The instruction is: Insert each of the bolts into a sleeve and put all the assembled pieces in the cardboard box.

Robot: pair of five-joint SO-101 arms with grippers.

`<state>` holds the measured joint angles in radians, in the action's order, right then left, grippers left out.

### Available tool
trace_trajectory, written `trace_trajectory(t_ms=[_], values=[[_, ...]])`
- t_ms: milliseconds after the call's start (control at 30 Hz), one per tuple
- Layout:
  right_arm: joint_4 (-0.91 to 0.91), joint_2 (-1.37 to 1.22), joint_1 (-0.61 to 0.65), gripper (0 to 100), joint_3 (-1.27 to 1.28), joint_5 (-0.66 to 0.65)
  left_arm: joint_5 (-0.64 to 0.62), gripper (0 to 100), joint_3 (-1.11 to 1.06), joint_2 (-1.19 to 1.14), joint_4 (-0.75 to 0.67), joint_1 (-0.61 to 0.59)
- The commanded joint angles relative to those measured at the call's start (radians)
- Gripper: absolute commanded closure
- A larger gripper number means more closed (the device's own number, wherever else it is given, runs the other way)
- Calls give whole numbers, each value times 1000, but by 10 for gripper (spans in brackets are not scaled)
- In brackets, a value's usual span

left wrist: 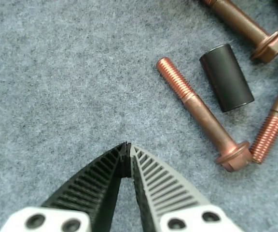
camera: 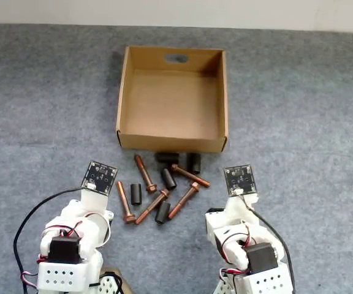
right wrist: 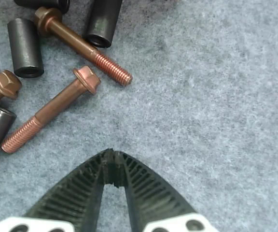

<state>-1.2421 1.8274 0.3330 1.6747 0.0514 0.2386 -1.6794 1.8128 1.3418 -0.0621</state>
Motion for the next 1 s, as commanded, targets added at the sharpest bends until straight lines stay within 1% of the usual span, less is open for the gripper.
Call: trace_trajectory(t_ms=[0, 67, 300, 400, 433, 533, 567, 633, 800, 967], values=[[-5, 8, -7, 989, 134, -5, 6, 992, -18, 7, 3, -10], [41, 8, -5, 989, 134, -9, 6, 992, -18, 7, 3, -10], [424, 8, -5, 989, 134, -11, 6, 992, -18, 7, 3, -10], [512, 8, 8, 988, 134, -29, 6, 992, -18, 7, 3, -10], [521, 8, 21, 981, 133, -72, 6, 992, -18, 7, 3, -10], [518, 8, 67, 920, 102, -272, 6, 992, -18, 7, 3, -10], [518, 8, 82, 901, 88, -307, 6, 992, -18, 7, 3, -10], [522, 8, 94, 873, 31, -307, 6, 992, -18, 7, 3, -10], [515, 7, 94, 871, -189, -276, 6, 992, -18, 7, 3, -10], [426, -30, 96, 871, -456, -279, 6, 992, -18, 7, 3, -10]])
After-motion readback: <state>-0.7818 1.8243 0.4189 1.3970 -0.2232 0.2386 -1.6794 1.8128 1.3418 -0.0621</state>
